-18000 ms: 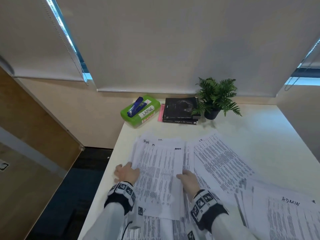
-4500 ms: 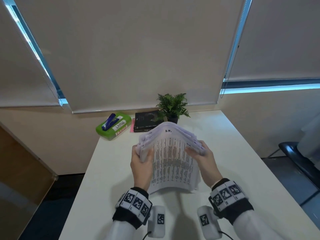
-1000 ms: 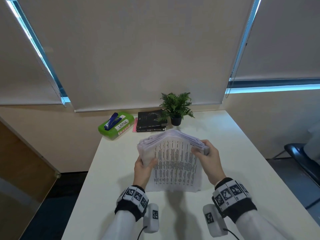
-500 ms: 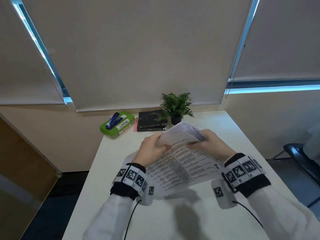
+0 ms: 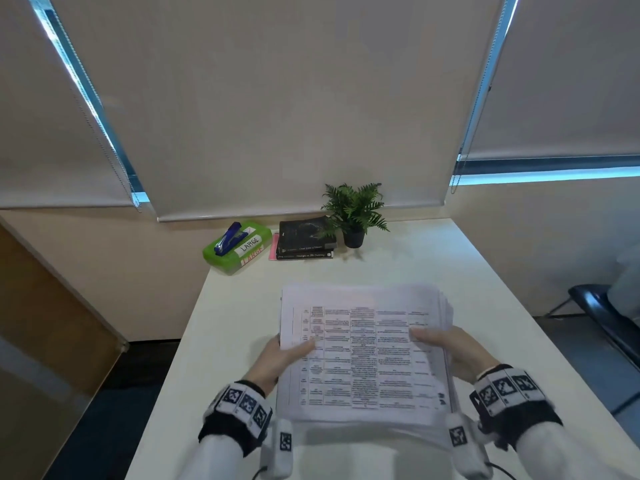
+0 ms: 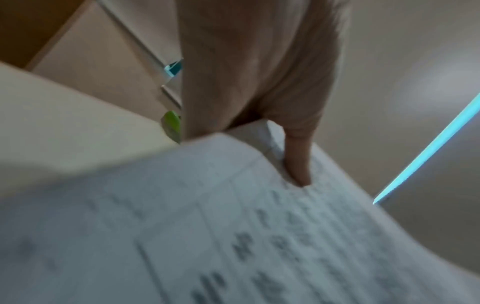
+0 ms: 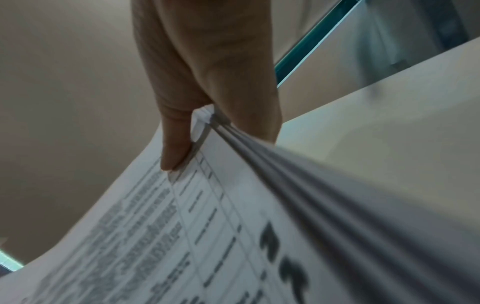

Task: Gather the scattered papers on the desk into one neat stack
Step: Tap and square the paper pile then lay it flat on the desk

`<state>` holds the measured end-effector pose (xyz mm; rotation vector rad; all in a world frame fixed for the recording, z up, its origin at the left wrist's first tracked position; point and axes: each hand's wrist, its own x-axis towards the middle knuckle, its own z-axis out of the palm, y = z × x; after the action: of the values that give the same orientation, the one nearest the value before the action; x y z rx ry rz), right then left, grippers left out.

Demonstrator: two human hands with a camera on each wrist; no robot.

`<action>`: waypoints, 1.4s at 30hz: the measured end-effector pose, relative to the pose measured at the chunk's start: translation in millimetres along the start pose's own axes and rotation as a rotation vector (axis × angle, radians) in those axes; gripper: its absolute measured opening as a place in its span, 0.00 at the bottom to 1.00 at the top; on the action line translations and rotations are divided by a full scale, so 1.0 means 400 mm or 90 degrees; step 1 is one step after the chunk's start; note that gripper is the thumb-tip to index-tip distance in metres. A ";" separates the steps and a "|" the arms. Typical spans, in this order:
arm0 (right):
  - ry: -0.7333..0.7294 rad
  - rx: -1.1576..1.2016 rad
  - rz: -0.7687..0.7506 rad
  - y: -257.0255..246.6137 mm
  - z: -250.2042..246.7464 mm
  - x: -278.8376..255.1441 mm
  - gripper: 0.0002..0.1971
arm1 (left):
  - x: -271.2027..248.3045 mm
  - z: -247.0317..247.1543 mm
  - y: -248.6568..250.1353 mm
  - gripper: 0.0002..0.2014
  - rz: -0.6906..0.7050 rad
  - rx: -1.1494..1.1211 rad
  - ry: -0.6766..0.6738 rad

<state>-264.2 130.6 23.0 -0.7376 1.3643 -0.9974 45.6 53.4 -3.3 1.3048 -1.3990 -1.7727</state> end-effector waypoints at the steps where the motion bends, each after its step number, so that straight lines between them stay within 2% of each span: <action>1: -0.004 0.019 0.029 0.011 0.001 0.002 0.33 | -0.003 0.009 -0.009 0.21 0.006 -0.003 0.034; 4: -0.001 0.048 0.049 0.022 0.017 0.004 0.25 | -0.005 0.025 -0.010 0.18 0.037 -0.023 0.120; 8: 0.116 0.083 -0.090 0.020 0.055 0.002 0.15 | -0.015 0.043 0.011 0.16 0.093 -0.050 0.167; 10: 0.121 0.098 -0.152 0.013 0.071 -0.008 0.12 | -0.020 0.048 0.017 0.12 0.116 -0.054 0.183; 12: 0.114 0.081 -0.186 0.013 0.074 -0.014 0.14 | -0.020 0.047 0.012 0.10 0.122 -0.082 0.197; 13: 0.111 0.063 -0.189 0.017 0.071 -0.014 0.18 | -0.021 0.043 0.006 0.12 0.120 -0.094 0.204; 16: 0.109 0.055 -0.187 0.037 0.055 -0.008 0.27 | -0.019 0.025 -0.014 0.28 0.117 -0.108 0.212; 18: 0.128 0.065 -0.203 0.045 0.055 -0.003 0.25 | -0.016 0.025 -0.020 0.35 0.111 -0.134 0.205; 22: 0.162 0.065 -0.242 0.037 0.087 -0.002 0.14 | -0.014 0.044 -0.020 0.34 0.138 -0.159 0.225; 26: 0.173 0.064 -0.276 0.022 0.089 -0.003 0.16 | -0.020 0.039 0.006 0.27 0.192 -0.156 0.233; 29: 0.243 -0.085 -0.299 0.027 0.083 0.000 0.25 | -0.023 0.026 0.021 0.32 0.234 -0.149 0.235; 30: 0.263 -0.146 -0.322 0.027 0.086 -0.003 0.30 | -0.025 0.024 0.028 0.29 0.237 -0.160 0.240; 32: 0.276 -0.295 -0.397 0.024 0.093 -0.012 0.36 | -0.027 0.032 0.047 0.18 0.234 -0.183 0.258; 34: 0.280 -0.470 -0.467 0.026 0.102 -0.016 0.36 | -0.025 0.046 0.065 0.11 0.227 -0.190 0.304; 37: 0.317 -0.664 -0.526 0.026 0.111 -0.013 0.29 | -0.006 0.062 0.083 0.15 0.202 -0.190 0.399; 39: 0.346 -0.726 -0.553 0.027 0.109 -0.008 0.28 | 0.009 0.064 0.082 0.18 0.179 -0.174 0.456; 42: 0.357 -0.700 -0.573 0.031 0.102 -0.007 0.25 | 0.023 0.062 0.081 0.18 0.166 -0.145 0.503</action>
<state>-222.2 133.2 17.2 -2.1449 2.1521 -1.1168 14.7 45.6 23.4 1.3946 -0.8384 -1.0182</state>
